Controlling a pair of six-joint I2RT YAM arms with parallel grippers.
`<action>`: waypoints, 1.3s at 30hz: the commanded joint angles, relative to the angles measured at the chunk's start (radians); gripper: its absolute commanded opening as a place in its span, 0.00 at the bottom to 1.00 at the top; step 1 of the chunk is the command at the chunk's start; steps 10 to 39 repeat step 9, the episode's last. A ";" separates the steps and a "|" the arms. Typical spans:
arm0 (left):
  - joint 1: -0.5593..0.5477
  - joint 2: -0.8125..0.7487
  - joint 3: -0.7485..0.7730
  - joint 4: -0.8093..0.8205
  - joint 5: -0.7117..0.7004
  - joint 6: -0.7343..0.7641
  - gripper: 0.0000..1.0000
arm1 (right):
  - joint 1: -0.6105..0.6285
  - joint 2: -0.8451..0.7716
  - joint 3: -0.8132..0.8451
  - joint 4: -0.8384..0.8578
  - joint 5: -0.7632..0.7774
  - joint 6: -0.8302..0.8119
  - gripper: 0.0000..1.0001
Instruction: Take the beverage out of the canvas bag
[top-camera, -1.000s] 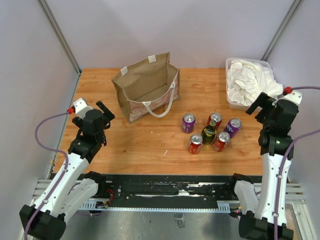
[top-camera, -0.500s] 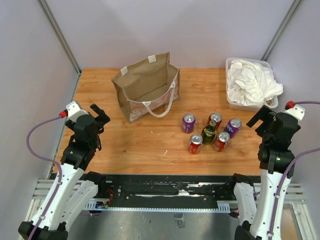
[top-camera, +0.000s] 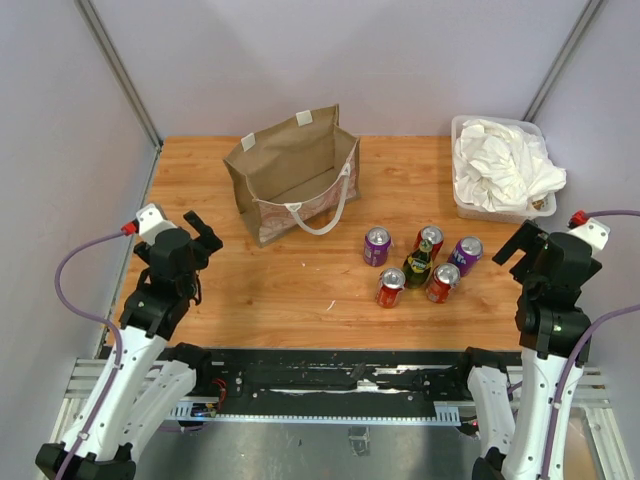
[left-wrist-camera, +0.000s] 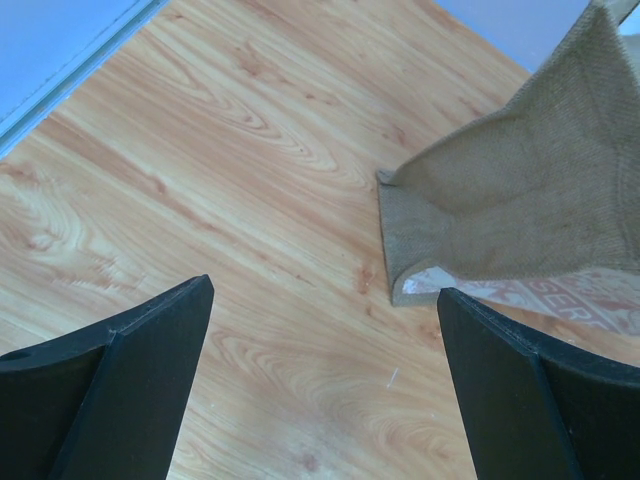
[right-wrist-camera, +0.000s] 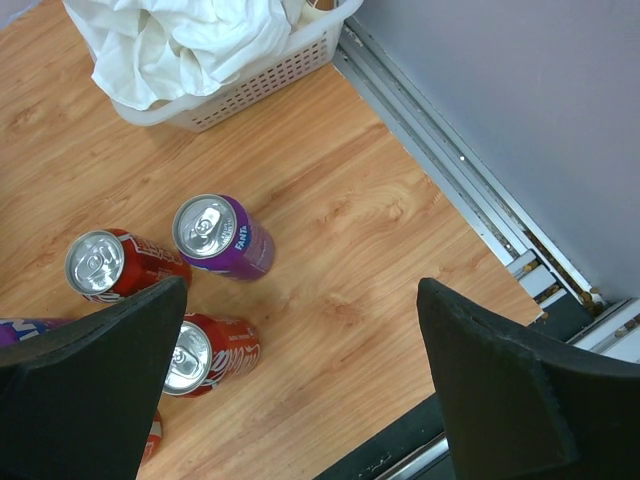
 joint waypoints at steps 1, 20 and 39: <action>0.005 -0.035 0.021 -0.014 0.015 -0.011 1.00 | 0.029 -0.015 0.025 -0.019 0.051 -0.007 0.98; 0.005 -0.038 0.021 -0.031 0.003 -0.013 1.00 | 0.045 -0.031 0.019 -0.019 0.100 -0.017 0.99; 0.005 -0.038 0.021 -0.031 0.003 -0.013 1.00 | 0.045 -0.031 0.019 -0.019 0.100 -0.017 0.99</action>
